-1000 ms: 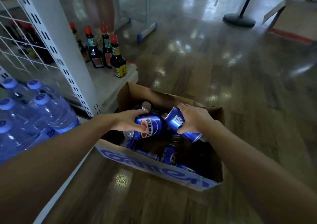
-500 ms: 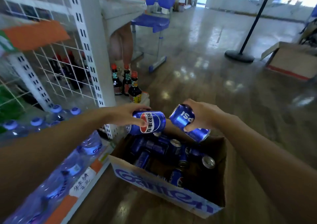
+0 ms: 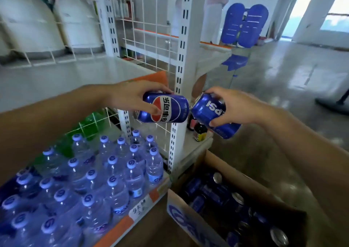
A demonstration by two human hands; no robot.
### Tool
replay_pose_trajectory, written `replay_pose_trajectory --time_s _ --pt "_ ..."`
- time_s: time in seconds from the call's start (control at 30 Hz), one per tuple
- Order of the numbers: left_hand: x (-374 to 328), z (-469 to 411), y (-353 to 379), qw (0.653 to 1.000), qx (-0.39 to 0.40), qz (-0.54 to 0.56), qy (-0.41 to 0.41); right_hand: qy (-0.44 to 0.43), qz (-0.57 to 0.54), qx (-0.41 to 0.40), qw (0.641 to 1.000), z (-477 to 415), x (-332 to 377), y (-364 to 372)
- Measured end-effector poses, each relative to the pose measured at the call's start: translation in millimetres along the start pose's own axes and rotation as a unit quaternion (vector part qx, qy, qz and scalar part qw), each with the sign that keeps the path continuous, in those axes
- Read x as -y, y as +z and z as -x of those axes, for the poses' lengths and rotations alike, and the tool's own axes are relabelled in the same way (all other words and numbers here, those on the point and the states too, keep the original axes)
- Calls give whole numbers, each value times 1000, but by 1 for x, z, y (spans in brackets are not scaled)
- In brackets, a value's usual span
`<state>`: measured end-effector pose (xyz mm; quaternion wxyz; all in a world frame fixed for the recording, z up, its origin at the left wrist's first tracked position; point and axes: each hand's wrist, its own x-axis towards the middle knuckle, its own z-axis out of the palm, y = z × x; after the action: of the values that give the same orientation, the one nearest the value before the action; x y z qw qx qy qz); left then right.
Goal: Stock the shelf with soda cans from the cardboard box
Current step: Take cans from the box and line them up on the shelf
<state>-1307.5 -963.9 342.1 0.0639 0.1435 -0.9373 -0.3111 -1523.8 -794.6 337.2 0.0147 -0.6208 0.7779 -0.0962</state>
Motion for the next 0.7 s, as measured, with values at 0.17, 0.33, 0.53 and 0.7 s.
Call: replay_pose_trajectory --time_s 0.17,0.33,0.53,0.7 --pt "8 55 -45 997 -60 12 -40 -68 -41 8 997 -36 44 -18" --pt "18 96 -75 992 -109 22 -63 -133 -41 22 990 -74 88 -26" --pt "36 151 -113 977 -186 -9 -107 -201 -17 -9 979 -116 144 -48" --pt "64 199 -128 961 -222 -29 -165 -252 -20 -22 967 -146 202 -51"
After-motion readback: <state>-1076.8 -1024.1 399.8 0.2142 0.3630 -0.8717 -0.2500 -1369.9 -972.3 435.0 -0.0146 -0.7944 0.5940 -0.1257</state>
